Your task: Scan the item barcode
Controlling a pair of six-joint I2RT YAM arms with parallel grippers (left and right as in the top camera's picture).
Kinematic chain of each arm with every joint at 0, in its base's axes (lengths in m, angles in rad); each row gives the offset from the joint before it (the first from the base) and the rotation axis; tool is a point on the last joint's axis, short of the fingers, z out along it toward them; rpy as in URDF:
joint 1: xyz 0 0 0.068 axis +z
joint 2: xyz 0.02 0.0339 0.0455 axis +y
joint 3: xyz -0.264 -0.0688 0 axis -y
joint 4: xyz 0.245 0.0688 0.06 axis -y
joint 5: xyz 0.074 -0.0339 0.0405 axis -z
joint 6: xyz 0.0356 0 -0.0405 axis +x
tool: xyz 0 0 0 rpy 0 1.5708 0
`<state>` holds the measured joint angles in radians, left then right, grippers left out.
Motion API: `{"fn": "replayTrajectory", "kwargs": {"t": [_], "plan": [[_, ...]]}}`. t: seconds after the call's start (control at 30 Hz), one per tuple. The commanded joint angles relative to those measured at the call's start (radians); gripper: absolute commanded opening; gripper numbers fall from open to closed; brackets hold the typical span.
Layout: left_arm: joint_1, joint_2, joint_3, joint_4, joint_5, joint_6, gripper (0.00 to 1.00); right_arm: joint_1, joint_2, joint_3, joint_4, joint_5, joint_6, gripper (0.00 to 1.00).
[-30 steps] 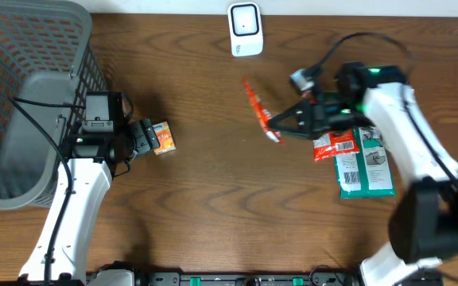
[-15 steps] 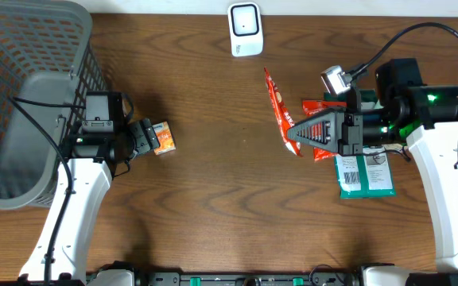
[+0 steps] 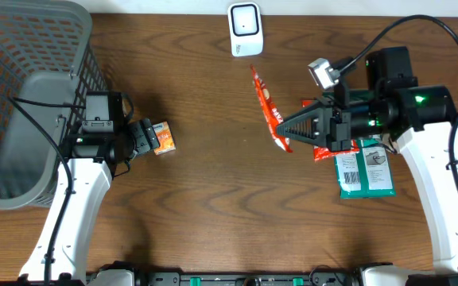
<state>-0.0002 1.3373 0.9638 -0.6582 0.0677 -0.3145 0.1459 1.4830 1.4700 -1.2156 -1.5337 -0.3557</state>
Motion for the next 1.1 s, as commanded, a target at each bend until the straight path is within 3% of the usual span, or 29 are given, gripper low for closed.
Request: {"fn": "replayTrajectory", "kwargs": {"t": [0.0, 0.33, 0.7, 1.07], "plan": [[0.005, 0.006, 0.014, -0.004, -0.012, 0.003, 0.88, 0.041, -0.003, 0.000, 0.016, -0.026, -0.064, 0.01], [0.004, -0.004, 0.016, -0.014, 0.002, -0.001, 0.88, 0.114, 0.066, 0.000, 0.023, -0.027, -0.069, 0.01], [0.004, -0.004, 0.016, -0.015, 0.002, -0.001, 0.88, 0.358, 0.067, 0.000, 0.130, -0.028, -0.228, 0.01], [0.004, -0.004, 0.016, -0.014, 0.002, -0.001, 0.88, 0.410, 0.067, 0.000, 0.335, -0.028, -0.030, 0.01]]}}
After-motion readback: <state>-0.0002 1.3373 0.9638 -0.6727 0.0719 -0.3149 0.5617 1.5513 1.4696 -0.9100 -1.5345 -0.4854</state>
